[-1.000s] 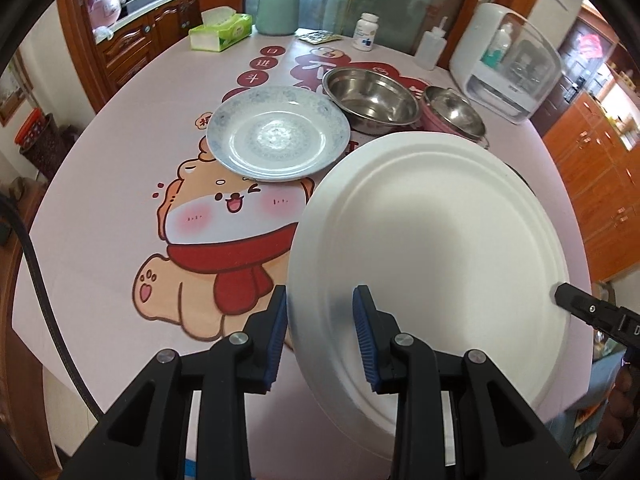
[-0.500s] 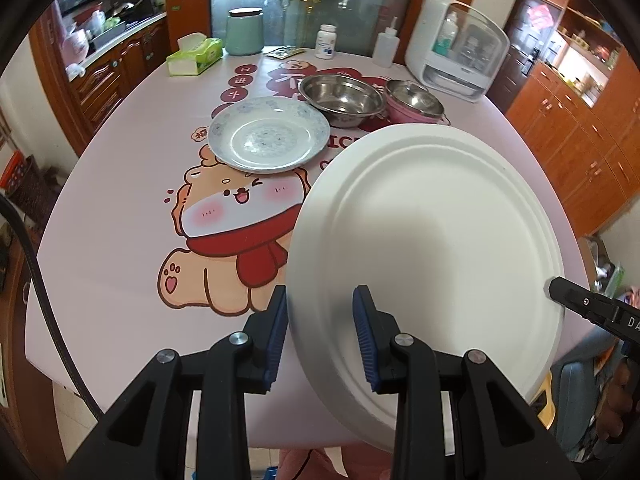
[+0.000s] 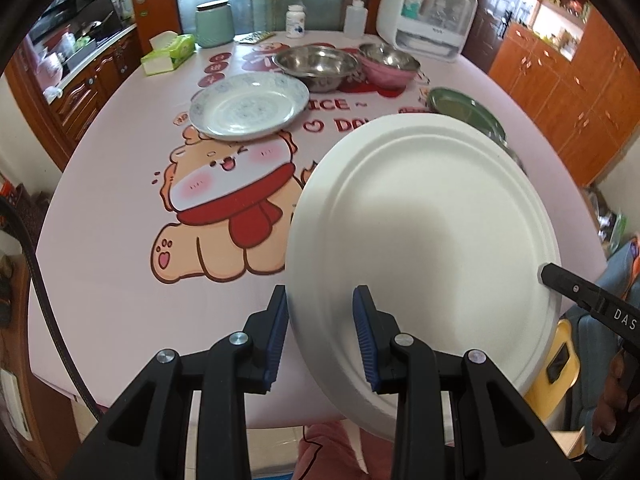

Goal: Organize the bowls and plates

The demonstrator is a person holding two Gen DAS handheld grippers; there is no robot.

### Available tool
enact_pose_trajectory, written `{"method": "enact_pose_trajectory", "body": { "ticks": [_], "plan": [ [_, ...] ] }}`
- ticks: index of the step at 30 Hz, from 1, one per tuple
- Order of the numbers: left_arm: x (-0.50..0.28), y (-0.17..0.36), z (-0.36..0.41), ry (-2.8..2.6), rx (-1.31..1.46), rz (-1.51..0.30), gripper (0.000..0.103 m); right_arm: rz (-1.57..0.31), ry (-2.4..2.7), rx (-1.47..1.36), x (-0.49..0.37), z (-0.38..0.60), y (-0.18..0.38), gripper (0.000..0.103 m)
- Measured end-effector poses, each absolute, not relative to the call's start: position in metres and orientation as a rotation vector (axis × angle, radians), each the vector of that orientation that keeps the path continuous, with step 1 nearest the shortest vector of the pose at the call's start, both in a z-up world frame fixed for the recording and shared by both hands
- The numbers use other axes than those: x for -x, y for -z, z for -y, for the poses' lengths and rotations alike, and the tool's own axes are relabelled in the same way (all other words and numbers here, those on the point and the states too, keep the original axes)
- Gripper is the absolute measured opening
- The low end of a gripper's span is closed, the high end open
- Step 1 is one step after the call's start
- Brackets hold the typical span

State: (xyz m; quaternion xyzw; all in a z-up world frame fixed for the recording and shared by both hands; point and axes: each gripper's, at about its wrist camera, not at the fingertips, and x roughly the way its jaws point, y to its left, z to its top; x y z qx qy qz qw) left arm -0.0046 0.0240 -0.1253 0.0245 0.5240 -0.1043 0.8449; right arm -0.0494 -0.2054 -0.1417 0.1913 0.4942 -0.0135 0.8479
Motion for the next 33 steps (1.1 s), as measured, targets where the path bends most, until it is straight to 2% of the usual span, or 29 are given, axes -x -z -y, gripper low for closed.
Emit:
{"method": "enact_pose_trajectory", "body": {
  "ticks": [9,33],
  "plan": [
    [-0.005,0.146,0.003,0.232,-0.101,-1.161,0.03,-1.071,0.085,-0.344,0.042,0.219,0.16,0.021],
    [-0.04,0.195,0.03,0.009,0.001,-1.272,0.03,-1.279,-0.161,-0.208,-0.02,0.245,0.208,0.024]
  ]
}}
